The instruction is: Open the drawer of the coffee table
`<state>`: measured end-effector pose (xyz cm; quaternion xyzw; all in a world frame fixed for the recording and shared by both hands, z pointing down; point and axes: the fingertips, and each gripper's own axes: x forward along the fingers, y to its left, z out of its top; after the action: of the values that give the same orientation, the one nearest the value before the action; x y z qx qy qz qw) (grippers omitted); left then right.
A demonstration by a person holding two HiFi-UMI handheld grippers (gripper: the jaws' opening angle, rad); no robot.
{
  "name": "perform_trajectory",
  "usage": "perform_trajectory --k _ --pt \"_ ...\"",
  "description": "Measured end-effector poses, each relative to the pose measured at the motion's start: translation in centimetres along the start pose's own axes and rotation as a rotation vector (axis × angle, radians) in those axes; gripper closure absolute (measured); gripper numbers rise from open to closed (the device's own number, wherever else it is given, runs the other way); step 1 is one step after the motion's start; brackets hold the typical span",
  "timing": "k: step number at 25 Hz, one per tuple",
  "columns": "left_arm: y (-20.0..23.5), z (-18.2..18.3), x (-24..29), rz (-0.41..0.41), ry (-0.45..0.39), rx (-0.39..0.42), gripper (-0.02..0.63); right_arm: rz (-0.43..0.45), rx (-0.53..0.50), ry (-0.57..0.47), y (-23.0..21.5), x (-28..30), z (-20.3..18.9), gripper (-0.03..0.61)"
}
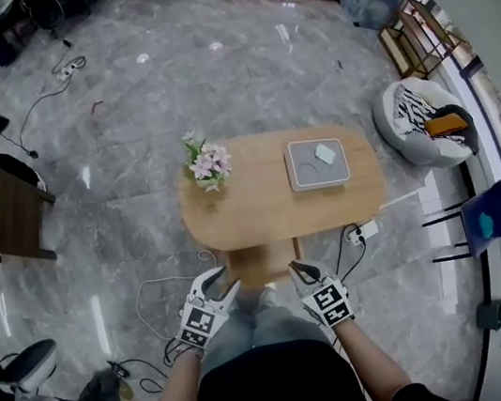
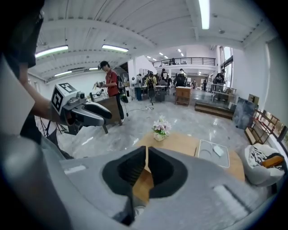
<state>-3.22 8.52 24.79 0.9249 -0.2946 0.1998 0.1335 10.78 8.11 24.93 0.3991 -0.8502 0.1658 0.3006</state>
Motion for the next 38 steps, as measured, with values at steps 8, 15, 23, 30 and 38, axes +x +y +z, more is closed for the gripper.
perform_trajectory --k 8,15,23,30,38 --pt "0.8 11.5 -4.0 0.025 -0.183 0.006 0.456 0.019 0.036 -0.157 -0.1 -5.1 8.6 0.572" --pt "0.8 18.8 -7.1 0.063 -0.313 0.041 0.525 0.039 0.028 -0.302 -0.5 -9.3 15.0 0.575" --pt "1.0 24.8 -10.0 0.093 -0.399 0.003 0.6 0.074 -0.006 -0.433 -0.7 -13.1 22.1 0.58" --pt "-0.2 27.4 -10.3 0.043 -0.344 0.083 0.603 0.112 -0.033 -0.53 -0.3 -15.4 26.1 0.58" --pt "-1.8 29.3 -11.2 0.072 -0.407 -0.005 0.603 0.125 -0.059 -0.596 -0.1 -16.8 27.4 0.58"
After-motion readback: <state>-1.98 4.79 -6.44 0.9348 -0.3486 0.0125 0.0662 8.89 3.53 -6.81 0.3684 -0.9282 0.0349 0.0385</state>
